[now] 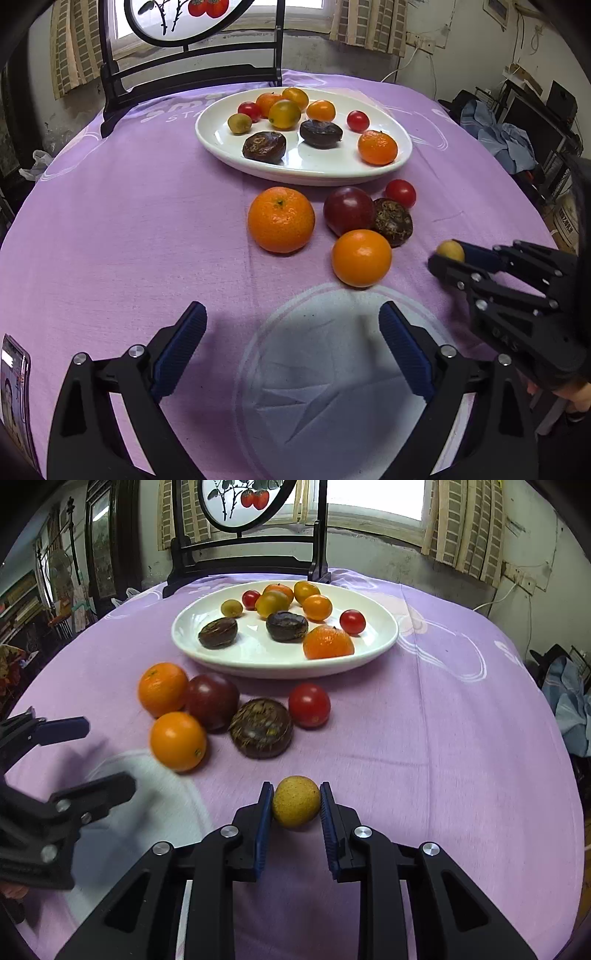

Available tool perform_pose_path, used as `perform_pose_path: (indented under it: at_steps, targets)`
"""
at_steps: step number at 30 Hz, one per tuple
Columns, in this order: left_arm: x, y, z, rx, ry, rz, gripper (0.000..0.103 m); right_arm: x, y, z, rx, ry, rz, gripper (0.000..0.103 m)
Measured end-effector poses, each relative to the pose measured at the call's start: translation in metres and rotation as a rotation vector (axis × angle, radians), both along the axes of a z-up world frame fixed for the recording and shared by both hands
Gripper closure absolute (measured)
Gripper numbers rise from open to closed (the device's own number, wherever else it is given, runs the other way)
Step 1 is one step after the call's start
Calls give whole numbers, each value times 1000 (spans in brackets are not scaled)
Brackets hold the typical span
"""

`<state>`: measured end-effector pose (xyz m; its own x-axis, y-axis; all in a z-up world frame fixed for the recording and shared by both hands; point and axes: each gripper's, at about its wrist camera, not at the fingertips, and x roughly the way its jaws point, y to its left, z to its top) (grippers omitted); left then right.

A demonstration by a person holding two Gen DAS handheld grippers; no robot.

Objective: Organize fruits
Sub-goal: 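Grasp a yellow plum from the loose fruits with the right gripper, then grasp an orange with the left gripper while the right gripper holds the plum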

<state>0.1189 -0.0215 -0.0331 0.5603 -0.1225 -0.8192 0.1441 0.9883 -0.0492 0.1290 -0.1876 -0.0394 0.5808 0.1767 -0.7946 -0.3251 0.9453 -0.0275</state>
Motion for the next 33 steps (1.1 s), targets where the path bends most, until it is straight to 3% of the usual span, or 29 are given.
perform_pose_path:
  at_steps: [13, 16, 24, 27, 33]
  targets:
    - [-7, -11, 0, 18, -18, -24, 11, -42, -12, 6, 47, -10, -17, 77]
    - [-6, -17, -2, -1, 14, -38, 11, -44, -15, 9, 56, -18, -17, 77]
    - [13, -36, -14, 40, 83, -8, 22, -46, -25, 17, 74, -39, -25, 77]
    - [21, -50, -15, 91, 61, -10, 24, -46, -27, 19, 71, -48, -37, 77]
    - [35, -56, -13, 80, 62, -15, 34, -46, -25, 20, 69, -54, -37, 77]
